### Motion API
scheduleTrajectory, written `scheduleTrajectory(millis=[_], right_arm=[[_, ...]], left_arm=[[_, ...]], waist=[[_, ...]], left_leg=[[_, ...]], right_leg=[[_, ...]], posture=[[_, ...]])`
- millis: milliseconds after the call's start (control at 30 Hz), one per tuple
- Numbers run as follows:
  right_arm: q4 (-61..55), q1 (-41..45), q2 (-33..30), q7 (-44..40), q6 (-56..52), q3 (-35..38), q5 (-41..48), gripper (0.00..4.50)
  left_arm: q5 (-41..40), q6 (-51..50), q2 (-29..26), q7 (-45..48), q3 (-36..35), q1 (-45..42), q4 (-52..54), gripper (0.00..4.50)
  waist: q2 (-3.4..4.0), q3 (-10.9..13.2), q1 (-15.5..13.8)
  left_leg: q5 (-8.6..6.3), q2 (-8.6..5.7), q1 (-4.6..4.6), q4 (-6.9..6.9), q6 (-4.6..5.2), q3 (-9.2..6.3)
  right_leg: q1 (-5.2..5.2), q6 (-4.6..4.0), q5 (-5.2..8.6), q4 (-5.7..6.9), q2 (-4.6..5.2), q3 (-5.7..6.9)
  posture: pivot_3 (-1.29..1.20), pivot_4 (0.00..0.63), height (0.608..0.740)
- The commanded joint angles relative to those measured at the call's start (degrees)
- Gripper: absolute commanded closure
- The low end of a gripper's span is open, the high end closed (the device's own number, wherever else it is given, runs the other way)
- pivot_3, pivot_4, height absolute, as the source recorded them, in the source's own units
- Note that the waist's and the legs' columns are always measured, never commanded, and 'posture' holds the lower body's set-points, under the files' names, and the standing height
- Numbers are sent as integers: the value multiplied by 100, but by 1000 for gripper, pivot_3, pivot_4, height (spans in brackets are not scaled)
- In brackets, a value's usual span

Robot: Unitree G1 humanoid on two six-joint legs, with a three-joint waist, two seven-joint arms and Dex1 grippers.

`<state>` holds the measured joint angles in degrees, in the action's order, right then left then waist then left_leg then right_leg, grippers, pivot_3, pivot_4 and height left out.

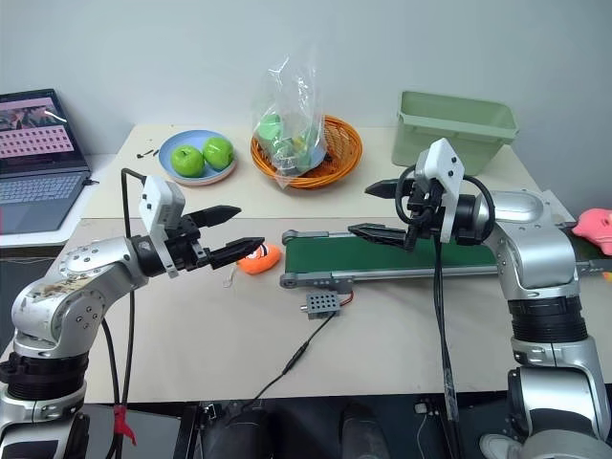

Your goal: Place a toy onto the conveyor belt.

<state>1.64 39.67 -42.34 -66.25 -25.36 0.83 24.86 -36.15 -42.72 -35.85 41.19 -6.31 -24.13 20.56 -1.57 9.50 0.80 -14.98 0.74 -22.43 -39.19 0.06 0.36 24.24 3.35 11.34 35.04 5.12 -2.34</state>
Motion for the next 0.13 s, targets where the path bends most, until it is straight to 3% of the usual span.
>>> scheduleTrajectory(millis=[33,133], right_arm=[[-136,93,-36,0,159,142,29,0],[-155,67,-43,8,152,152,34,0]], left_arm=[[-44,17,-75,-17,-74,-92,164,64],[87,66,-101,-41,-13,-47,96,64]], waist=[[0,0,0],[0,0,0]], left_leg=[[0,0,0,0,0,0],[0,0,0,0,0,0]], right_leg=[[0,0,0,0,0,0],[0,0,0,-1,0,0]], posture=[[0,150,740],[0,150,740]])
